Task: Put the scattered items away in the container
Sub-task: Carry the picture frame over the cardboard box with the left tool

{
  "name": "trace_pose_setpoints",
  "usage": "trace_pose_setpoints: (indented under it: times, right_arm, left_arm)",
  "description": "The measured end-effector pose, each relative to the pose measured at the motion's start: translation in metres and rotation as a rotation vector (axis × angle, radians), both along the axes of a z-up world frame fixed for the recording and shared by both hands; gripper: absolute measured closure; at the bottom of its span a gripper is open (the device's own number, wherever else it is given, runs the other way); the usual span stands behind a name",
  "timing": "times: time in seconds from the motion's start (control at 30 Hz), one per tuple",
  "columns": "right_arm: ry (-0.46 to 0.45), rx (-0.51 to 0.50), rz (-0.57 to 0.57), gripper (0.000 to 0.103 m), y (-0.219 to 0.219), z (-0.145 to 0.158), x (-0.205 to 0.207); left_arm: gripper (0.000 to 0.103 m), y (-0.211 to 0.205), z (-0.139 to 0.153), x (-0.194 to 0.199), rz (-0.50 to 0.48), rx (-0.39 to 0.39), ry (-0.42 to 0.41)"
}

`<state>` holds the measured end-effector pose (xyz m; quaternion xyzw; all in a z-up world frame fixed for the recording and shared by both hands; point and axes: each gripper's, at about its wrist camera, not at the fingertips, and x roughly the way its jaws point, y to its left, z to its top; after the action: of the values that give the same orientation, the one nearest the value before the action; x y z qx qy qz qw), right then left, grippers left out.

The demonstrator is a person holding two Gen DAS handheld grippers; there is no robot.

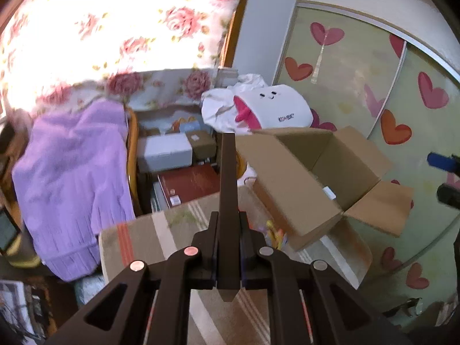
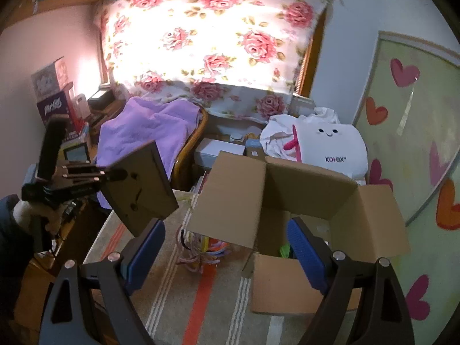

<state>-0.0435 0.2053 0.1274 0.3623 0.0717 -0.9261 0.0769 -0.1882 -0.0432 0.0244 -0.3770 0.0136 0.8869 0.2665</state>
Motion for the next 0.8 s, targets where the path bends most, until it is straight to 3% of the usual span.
trace_pose_setpoints:
  times: [0.43, 0.8]
  right_arm:
    - [0.007, -0.076, -0.111, 0.013, 0.093, 0.002, 0.007]
    - [0.070, -0.045, -0.212, 0.013, 0.155, 0.026, 0.031]
  left_arm:
    - [0.094, 0.101, 0.088, 0.022, -0.062, -0.041, 0.139]
    - [0.094, 0.202, 0.105, 0.024, -0.175, -0.039, 0.172]
